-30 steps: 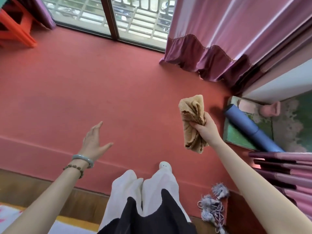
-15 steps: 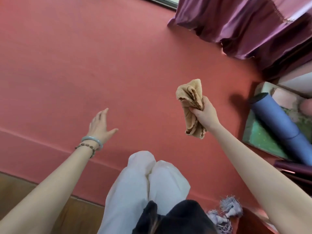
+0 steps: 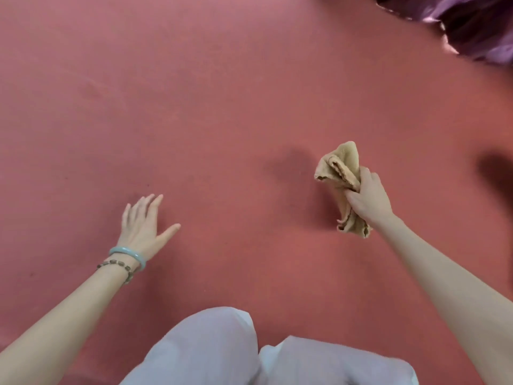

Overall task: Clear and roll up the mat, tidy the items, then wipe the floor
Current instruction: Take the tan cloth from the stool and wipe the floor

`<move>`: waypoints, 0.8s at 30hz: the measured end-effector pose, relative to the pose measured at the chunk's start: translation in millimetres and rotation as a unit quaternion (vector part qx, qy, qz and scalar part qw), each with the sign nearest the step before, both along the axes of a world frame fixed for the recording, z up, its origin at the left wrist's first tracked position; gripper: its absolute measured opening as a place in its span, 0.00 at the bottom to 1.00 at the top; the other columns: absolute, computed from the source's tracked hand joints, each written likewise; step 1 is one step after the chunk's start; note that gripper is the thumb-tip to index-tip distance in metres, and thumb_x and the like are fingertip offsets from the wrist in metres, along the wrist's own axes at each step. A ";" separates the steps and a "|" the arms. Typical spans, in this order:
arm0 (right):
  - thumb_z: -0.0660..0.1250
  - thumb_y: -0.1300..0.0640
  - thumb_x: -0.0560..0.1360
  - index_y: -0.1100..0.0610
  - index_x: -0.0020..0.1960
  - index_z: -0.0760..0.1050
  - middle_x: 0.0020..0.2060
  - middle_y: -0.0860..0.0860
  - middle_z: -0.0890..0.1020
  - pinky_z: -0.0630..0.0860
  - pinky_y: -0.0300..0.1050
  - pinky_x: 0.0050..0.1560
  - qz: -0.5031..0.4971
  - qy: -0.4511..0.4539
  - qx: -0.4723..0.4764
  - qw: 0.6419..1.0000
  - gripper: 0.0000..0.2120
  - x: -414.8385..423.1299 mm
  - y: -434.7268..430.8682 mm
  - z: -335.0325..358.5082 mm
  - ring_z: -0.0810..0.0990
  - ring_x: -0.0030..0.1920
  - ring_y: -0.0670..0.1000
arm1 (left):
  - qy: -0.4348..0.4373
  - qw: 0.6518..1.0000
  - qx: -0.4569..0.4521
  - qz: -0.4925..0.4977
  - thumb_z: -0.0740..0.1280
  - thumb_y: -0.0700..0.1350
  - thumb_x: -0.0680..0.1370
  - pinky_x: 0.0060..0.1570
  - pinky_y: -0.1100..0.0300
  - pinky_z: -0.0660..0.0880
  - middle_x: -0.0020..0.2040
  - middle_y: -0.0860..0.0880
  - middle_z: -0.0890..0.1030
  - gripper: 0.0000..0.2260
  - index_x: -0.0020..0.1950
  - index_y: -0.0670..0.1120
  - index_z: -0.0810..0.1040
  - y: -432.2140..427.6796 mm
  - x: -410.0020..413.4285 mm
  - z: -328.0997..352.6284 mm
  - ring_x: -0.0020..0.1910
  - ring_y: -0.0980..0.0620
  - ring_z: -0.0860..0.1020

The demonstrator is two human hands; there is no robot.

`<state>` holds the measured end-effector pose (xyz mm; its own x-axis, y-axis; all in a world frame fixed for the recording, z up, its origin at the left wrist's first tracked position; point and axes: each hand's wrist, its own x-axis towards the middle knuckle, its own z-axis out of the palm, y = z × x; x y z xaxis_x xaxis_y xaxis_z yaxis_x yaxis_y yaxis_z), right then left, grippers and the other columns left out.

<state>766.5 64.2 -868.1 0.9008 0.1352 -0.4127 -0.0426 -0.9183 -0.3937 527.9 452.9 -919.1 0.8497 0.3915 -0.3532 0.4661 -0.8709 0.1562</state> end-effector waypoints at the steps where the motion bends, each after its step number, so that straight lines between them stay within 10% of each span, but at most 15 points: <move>1: 0.62 0.54 0.71 0.56 0.58 0.66 0.53 0.58 0.72 0.72 0.54 0.49 -0.007 -0.009 -0.002 1.000 0.17 3.2 5.3 -16.7 0.72 0.54 0.61 | -0.012 1.000 0.011 0.009 0.57 0.64 0.72 0.72 0.50 0.42 0.74 0.43 0.60 0.36 0.74 0.46 0.59 3.2 2.2 -13.0 0.74 0.45 0.54; 8: 0.59 0.62 0.71 0.54 0.73 0.56 0.59 0.61 0.71 0.68 0.58 0.56 -0.008 -0.067 -0.075 0.995 0.31 -14.5 56.2 -63.0 0.70 0.56 0.66 | 0.017 0.998 0.022 0.065 0.60 0.61 0.76 0.72 0.48 0.39 0.77 0.47 0.47 0.35 0.76 0.51 0.49 13.8 0.4 -54.3 0.76 0.47 0.44; 12: 0.62 0.64 0.67 0.54 0.72 0.58 0.56 0.59 0.74 0.72 0.55 0.53 0.166 -0.018 -0.018 0.986 0.34 -80.4 113.9 -53.7 0.73 0.54 0.64 | 0.031 0.997 0.007 0.072 0.59 0.62 0.75 0.72 0.46 0.38 0.77 0.46 0.45 0.36 0.77 0.51 0.46 11.6 1.6 -54.3 0.76 0.46 0.41; 20: 0.64 0.62 0.70 0.55 0.68 0.64 0.53 0.58 0.74 0.73 0.54 0.40 0.584 0.024 0.080 0.807 0.27 -184.3 174.0 -49.6 0.74 0.48 0.61 | 0.015 0.998 0.006 0.053 0.43 0.69 0.68 0.72 0.49 0.37 0.77 0.48 0.46 0.40 0.77 0.53 0.48 20.9 -6.3 -57.2 0.76 0.48 0.42; 24: 0.63 0.56 0.72 0.52 0.71 0.60 0.58 0.54 0.72 0.74 0.51 0.51 0.451 0.014 0.059 0.890 0.29 -90.4 153.5 -57.9 0.72 0.59 0.57 | 0.027 0.999 0.016 0.045 0.41 0.70 0.67 0.71 0.50 0.36 0.77 0.48 0.45 0.41 0.76 0.53 0.46 21.4 -7.9 -58.6 0.76 0.49 0.41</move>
